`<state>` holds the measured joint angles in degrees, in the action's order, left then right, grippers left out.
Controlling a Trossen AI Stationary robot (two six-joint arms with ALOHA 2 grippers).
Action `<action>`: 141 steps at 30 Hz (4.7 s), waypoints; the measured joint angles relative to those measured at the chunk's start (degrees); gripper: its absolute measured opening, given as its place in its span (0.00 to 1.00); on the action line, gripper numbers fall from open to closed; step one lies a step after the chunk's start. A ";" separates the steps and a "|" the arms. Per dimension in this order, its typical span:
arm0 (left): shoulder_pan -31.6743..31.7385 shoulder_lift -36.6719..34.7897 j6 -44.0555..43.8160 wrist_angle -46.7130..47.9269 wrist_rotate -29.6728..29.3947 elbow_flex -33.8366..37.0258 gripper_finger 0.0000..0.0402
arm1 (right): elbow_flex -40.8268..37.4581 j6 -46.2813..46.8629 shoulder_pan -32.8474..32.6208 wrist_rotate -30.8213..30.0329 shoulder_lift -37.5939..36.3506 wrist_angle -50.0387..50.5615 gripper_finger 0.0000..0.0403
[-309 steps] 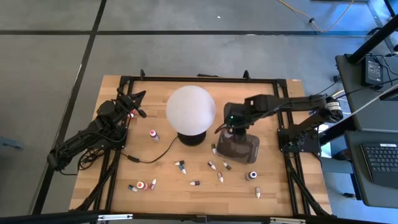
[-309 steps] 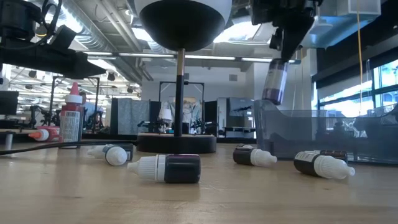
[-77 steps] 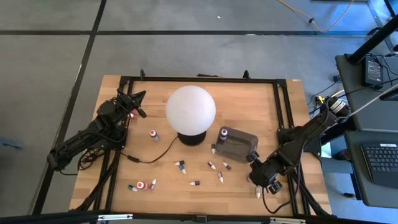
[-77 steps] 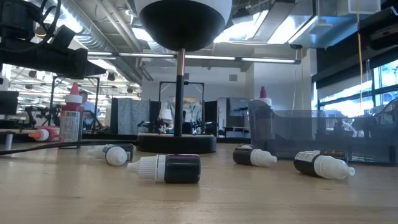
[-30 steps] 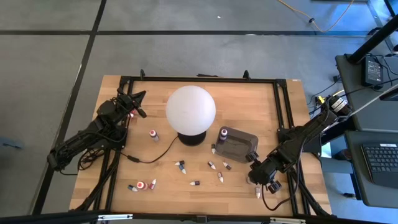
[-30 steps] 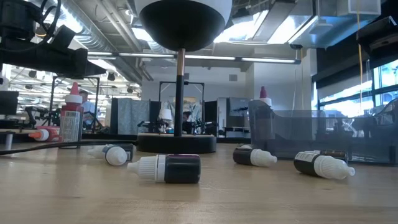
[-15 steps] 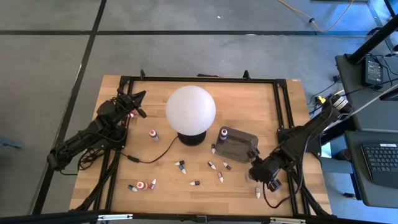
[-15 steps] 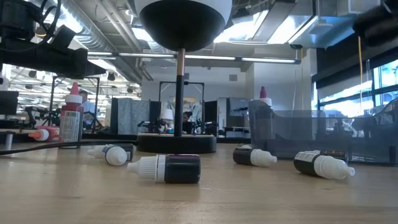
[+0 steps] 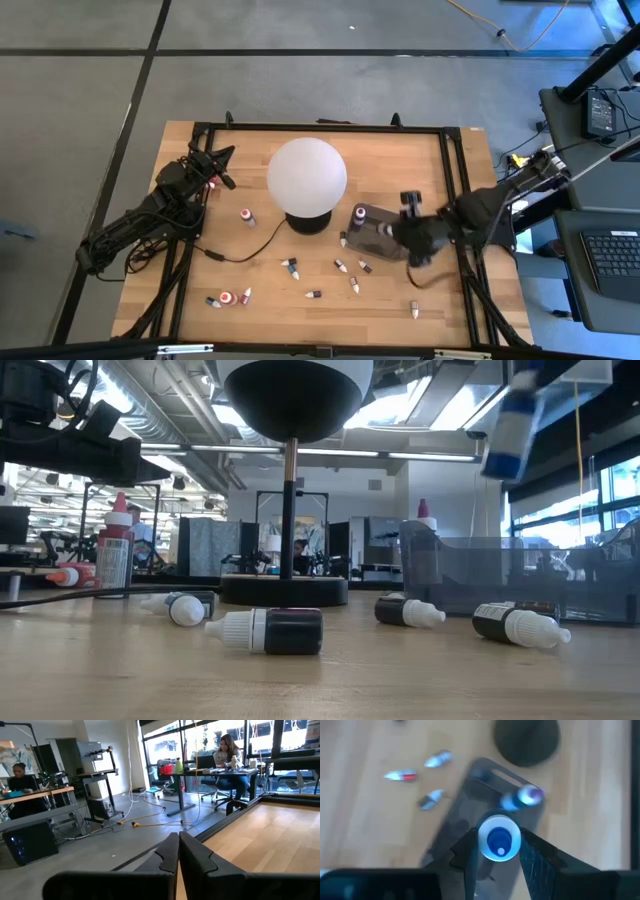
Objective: Pick & Place food coloring
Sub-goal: Put the large blue food coloring bottle into the black container, then put the small right red food coloring bottle into the black container
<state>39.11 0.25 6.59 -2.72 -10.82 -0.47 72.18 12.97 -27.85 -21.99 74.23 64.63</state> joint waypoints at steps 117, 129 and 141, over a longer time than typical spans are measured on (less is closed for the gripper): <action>0.00 0.00 -1.34 0.00 0.00 -0.01 0.03 | -28.89 -25.17 -15.16 31.52 3.90 -43.76 0.41; 0.00 0.00 -1.36 -0.01 0.00 -0.02 0.03 | -37.35 -25.34 -15.26 36.91 3.92 -54.89 0.41; 0.00 0.00 -1.36 0.02 -0.01 -0.02 0.03 | -40.87 -30.14 -16.99 36.75 8.22 -58.08 0.41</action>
<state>39.11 0.25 5.23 -2.70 -10.83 -0.49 31.31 -17.16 -44.84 14.76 82.45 6.55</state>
